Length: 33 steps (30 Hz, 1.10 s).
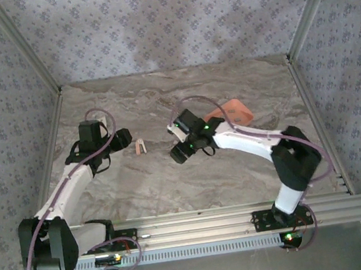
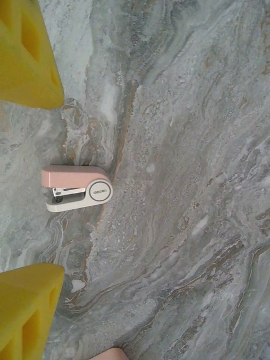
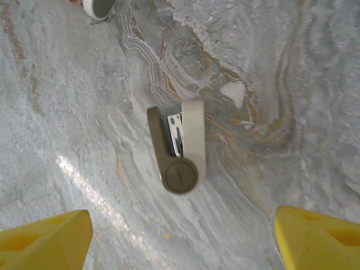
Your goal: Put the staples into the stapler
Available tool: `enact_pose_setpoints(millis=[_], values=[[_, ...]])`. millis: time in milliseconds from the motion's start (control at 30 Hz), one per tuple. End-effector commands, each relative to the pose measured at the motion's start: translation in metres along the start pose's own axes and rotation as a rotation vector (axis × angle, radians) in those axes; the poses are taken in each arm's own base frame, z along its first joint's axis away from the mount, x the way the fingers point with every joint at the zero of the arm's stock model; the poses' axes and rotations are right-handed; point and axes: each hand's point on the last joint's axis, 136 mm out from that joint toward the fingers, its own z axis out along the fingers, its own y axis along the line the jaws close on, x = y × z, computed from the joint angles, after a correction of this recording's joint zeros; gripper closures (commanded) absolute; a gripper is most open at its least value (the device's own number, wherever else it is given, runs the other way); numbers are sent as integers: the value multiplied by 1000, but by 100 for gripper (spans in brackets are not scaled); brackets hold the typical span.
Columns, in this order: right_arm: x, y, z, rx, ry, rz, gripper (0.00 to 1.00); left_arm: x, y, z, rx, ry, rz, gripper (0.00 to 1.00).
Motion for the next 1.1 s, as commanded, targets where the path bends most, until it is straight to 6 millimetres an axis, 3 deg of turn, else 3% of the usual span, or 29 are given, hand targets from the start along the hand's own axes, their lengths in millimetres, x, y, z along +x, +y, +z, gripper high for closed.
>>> enact_pose_setpoints(millis=[0,333,600,800,1067], values=[[15,4,10,13,131,-61,15,5,-2,-6,6,10,-21,27],[30,3,52,20,239,-78,26,4,-3,-7,-2,3,-29,27],[17,9,77,-13,175,-90,40,5,-1,-5,-9,8,-27,27],[10,12,84,-19,149,-108,53,6,-1,-4,-7,6,-26,28],[14,9,85,4,122,-150,62,8,-4,-4,10,13,-16,28]])
